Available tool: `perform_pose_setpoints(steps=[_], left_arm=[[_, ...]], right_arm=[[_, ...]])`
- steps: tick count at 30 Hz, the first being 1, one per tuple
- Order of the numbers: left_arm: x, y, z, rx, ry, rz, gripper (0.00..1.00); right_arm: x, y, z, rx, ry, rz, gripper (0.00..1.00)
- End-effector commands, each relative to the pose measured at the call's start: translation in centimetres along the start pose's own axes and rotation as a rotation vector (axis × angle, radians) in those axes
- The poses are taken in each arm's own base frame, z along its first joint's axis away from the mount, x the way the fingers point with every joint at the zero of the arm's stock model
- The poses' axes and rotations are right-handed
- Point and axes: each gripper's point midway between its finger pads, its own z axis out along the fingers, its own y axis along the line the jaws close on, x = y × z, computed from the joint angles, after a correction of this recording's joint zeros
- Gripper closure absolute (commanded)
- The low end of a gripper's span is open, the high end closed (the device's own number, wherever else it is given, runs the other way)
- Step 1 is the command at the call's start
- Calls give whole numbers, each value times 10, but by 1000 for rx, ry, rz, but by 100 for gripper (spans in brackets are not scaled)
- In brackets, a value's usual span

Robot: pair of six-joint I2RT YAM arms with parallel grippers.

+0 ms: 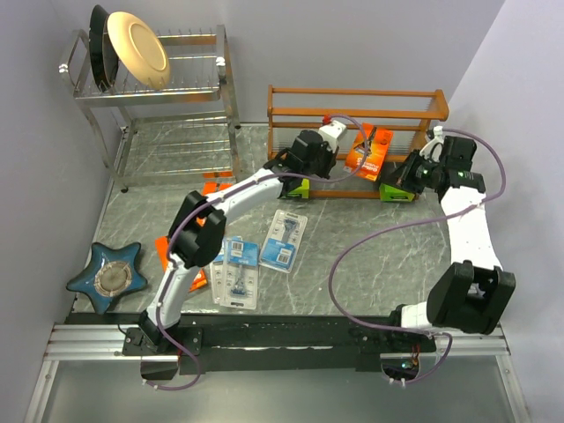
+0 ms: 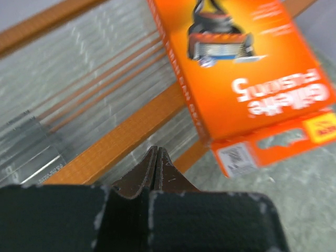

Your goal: Place and organize the shaving razors onto the shelf

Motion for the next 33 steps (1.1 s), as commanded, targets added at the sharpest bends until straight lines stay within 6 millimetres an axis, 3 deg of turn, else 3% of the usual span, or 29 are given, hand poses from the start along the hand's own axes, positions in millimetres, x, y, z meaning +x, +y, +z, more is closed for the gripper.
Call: perform_pose_setpoints(steps=[1, 6, 11, 19, 24, 28, 29, 30, 31, 32, 33], left_arm=[[-45, -4, 4, -21, -128, 20, 99], [-44, -15, 11, -4, -139, 5, 99], [-52, -38, 16, 57, -163, -12, 99], [-41, -68, 26, 124, -153, -53, 99], [-41, -69, 28, 98, -158, -68, 99], [-56, -60, 13, 57, -175, -66, 99], [-72, -60, 2, 67, -199, -72, 99], [-63, -53, 0, 72, -205, -93, 99], [-71, -54, -9, 99, -246, -106, 99], [-96, -52, -31, 100, -320, -115, 99], [-80, -48, -33, 90, -314, -92, 99]], right_arm=[[-13, 16, -17, -29, -106, -67, 100], [0, 12, -17, -22, -81, -58, 100], [1, 12, -18, -22, -93, -53, 100], [-1, 11, -25, 0, -110, -73, 100], [-2, 12, -28, 3, -115, -74, 100], [-4, 11, -29, 1, -122, -71, 100], [-5, 12, -29, -2, -124, -72, 100], [-4, 12, -29, -2, -123, -72, 100], [-4, 12, -30, -1, -120, -68, 100], [-5, 13, -31, -3, -121, -72, 100], [-5, 12, -31, -2, -119, -81, 100]])
